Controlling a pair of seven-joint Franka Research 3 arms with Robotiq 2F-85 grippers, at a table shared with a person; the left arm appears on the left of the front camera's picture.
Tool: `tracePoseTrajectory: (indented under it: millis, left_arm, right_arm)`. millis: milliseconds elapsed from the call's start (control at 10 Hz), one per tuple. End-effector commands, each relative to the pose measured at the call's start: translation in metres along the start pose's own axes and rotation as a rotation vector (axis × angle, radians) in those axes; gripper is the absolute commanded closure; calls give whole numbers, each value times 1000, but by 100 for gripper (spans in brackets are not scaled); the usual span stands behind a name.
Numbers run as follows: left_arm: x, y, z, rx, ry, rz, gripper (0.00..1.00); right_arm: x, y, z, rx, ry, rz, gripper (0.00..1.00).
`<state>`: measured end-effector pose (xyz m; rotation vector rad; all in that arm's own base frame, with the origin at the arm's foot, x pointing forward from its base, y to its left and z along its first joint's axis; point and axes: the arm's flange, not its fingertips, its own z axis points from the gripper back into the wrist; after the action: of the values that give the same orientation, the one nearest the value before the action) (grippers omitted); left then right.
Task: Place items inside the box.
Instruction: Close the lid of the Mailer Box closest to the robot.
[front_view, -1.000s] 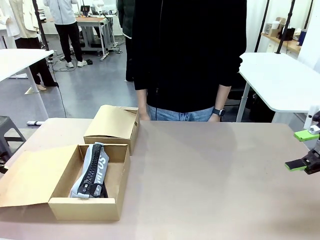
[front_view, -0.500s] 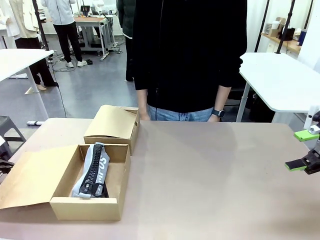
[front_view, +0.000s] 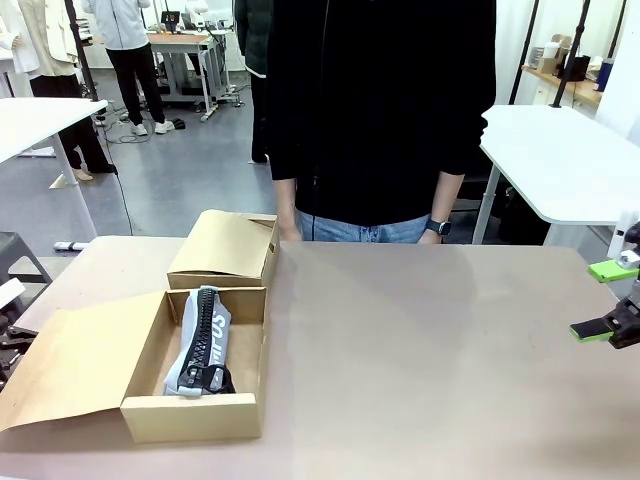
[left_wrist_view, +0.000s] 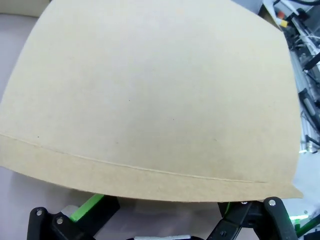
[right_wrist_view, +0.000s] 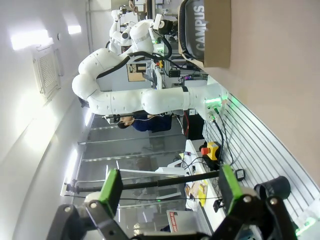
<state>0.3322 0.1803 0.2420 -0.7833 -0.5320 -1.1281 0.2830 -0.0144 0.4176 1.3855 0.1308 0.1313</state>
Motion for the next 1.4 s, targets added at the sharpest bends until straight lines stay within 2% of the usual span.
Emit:
tracePoseTrajectory:
  millis: [0, 200, 400, 800, 1300]
  left_arm:
    - [0, 0, -6, -7, -63, 18, 0]
    - [9, -3, -5, -9, -125, -1, 0]
    - [25, -13, 1, 3, -239, -59, 0]
    - [72, -40, 3, 108, -395, -224, 0]
    - [164, -92, -13, 67, -563, -449, 0]
  right_arm:
    - [0, 7, 0, 19, -9, -20, 0]
    - [0, 7, 0, 19, -9, -20, 0]
    - [0, 7, 0, 19, -9, -20, 0]
    - [0, 7, 0, 19, -9, -20, 0]
    - [0, 7, 0, 19, -9, -20, 0]
